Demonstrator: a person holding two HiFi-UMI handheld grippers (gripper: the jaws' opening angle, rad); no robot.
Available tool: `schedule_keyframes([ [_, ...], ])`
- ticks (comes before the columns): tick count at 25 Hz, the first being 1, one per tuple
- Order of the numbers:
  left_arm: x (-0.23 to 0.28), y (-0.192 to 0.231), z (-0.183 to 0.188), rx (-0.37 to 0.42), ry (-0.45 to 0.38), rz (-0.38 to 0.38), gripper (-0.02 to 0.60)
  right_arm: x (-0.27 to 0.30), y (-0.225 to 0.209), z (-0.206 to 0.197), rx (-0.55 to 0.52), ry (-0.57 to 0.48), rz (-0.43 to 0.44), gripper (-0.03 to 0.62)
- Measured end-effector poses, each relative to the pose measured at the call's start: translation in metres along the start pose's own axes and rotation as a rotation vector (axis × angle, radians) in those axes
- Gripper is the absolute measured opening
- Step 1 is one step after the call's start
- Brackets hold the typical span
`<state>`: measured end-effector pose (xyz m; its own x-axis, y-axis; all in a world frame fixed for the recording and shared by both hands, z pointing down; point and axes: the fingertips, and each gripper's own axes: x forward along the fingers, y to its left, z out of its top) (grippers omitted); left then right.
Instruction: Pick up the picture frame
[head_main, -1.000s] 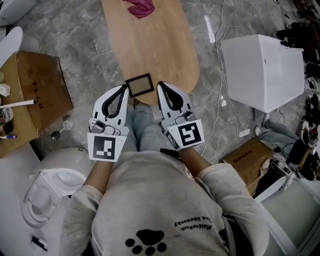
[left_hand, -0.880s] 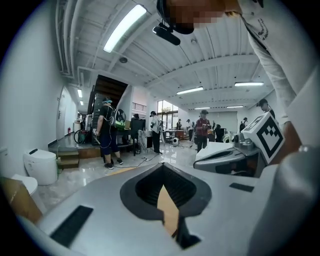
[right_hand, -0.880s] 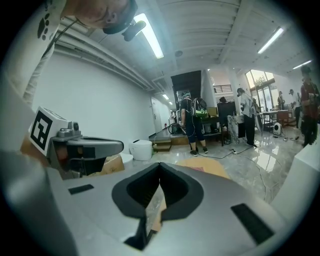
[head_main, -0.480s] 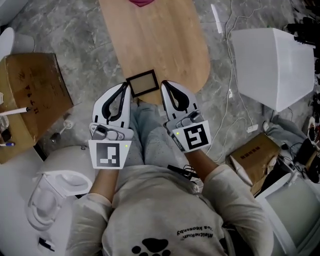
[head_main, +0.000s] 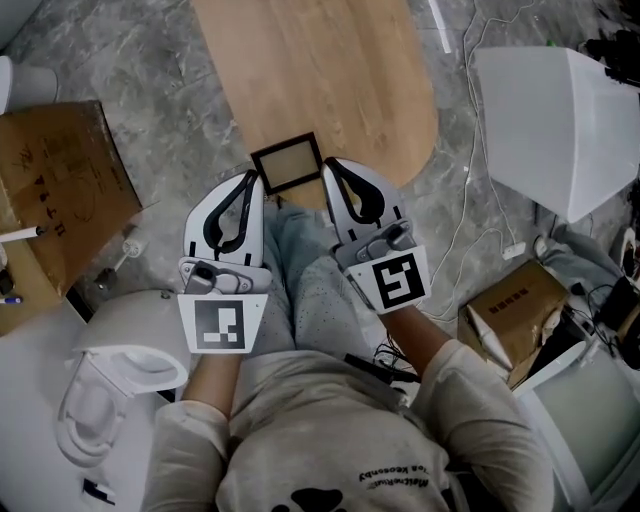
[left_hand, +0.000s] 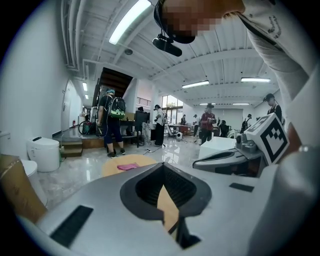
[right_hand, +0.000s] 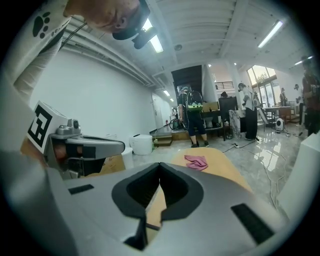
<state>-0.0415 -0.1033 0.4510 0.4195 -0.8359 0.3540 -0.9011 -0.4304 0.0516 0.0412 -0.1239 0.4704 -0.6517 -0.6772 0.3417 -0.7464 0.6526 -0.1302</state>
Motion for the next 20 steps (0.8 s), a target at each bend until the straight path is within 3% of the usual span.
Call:
schedule_keyframes([
  [10,0.011,-0.004,-0.049,-0.025,0.022,-0.004,0.008,0.011,-0.005,-0.037,0.001,0.000,-0.009,0.009],
  [20,0.023,-0.003,-0.071,-0.036,0.034,0.012,0.008,0.015,-0.013,-0.062,-0.009,0.025,-0.005,0.009],
])
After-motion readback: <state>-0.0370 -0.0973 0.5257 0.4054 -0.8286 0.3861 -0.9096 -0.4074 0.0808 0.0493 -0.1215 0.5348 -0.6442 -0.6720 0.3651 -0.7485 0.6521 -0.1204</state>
